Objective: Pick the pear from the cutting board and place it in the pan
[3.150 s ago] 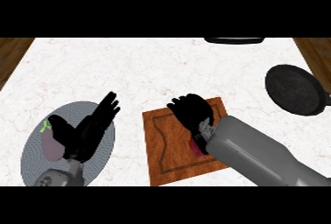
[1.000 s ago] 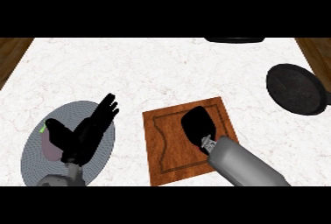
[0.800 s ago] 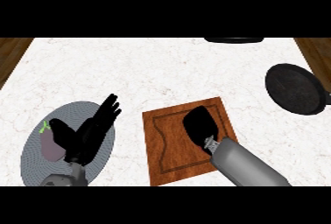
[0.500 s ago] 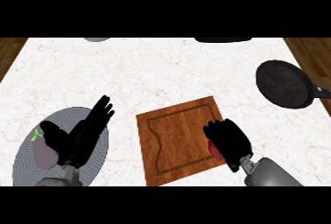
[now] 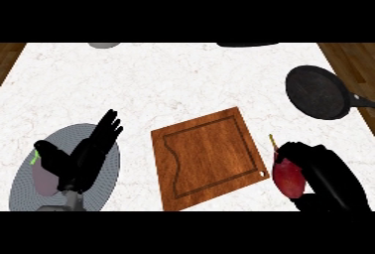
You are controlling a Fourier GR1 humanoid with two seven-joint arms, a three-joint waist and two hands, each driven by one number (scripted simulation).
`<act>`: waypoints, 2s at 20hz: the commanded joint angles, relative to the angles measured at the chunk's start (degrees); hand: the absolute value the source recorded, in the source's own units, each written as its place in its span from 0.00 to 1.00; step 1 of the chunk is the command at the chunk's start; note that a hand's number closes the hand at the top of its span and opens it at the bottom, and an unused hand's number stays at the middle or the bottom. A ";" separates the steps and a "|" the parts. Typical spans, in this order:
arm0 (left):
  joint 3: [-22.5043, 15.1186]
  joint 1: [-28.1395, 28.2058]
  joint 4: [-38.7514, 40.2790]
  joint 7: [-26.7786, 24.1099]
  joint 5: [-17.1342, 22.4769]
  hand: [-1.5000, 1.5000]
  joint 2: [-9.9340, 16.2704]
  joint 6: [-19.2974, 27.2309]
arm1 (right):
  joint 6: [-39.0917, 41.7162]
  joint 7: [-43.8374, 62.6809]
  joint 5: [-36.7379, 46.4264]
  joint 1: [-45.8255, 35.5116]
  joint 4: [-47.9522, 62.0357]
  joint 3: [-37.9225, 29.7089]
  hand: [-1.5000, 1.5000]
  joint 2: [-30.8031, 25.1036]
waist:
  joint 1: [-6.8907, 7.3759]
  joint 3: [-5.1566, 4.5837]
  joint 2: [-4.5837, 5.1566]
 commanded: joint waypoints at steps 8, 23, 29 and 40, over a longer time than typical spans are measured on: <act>-2.20 -1.65 -0.40 1.00 -0.65 0.50 -1.59 -0.67 | 1.61 -17.49 -37.18 14.38 -4.93 -21.83 1.00 -3.50 | 2.95 -0.05 0.75; -2.71 -3.89 1.85 0.88 -2.41 0.50 -3.36 -2.02 | -2.07 -35.65 -29.25 -18.36 46.30 -30.05 1.00 4.50 | 5.59 -0.02 1.22; -1.96 -4.86 4.37 -0.38 -2.52 0.50 -2.99 -3.15 | -11.68 -40.93 -28.37 -30.19 64.85 -36.13 1.00 6.85 | 6.53 0.08 1.70; -2.52 -5.86 3.87 -1.41 -2.48 0.50 -3.26 -4.75 | -12.99 -49.26 -28.97 -42.85 85.33 -41.84 1.00 2.31 | 8.74 0.27 2.71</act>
